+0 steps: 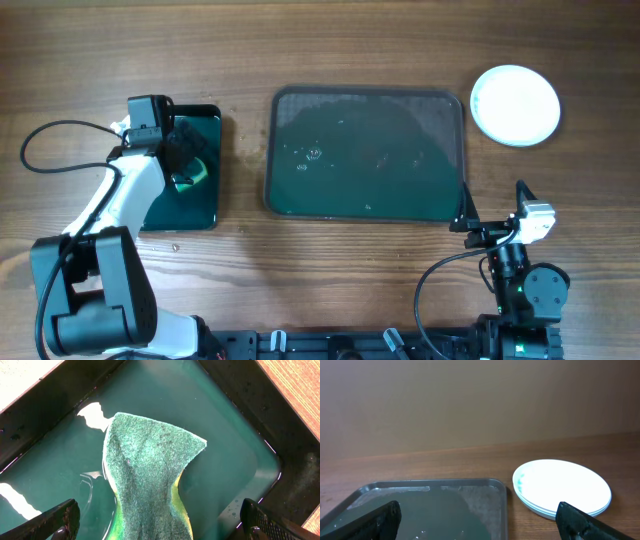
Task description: Clean dirty plates on tray and stack at the side
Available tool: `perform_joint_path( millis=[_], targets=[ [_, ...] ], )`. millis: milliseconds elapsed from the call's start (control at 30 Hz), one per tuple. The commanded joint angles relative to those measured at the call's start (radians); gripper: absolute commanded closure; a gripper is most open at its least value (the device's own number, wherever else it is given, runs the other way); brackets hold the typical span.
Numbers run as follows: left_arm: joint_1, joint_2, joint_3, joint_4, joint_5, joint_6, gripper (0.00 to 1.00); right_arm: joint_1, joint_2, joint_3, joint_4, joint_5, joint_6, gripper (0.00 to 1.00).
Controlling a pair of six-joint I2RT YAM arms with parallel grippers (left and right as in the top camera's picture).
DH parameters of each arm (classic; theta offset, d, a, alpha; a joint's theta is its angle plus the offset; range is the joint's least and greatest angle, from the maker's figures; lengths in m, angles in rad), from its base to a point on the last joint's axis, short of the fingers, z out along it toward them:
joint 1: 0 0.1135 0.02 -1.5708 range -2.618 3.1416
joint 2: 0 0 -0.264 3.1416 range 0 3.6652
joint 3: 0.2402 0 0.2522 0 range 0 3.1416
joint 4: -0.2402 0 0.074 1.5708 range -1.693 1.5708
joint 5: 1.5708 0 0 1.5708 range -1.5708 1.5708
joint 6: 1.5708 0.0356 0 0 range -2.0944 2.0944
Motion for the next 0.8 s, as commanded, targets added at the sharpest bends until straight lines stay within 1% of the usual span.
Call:
perform_joint_path(
  millis=[0, 633, 767],
  targets=[
    [0.002, -0.018, -0.003, 0.002, -0.013, 0.002, 0.00, -0.006, -0.007, -0.002, 0.005, 0.016, -0.019, 0.00],
    [0.002, -0.018, -0.003, 0.002, -0.014, 0.002, 0.00, -0.006, -0.007, -0.002, 0.005, 0.016, -0.019, 0.00],
    [0.002, -0.011, -0.003, -0.018, -0.013, 0.002, 0.00, -0.006, -0.007, -0.002, 0.005, 0.016, -0.019, 0.00]
  ],
)
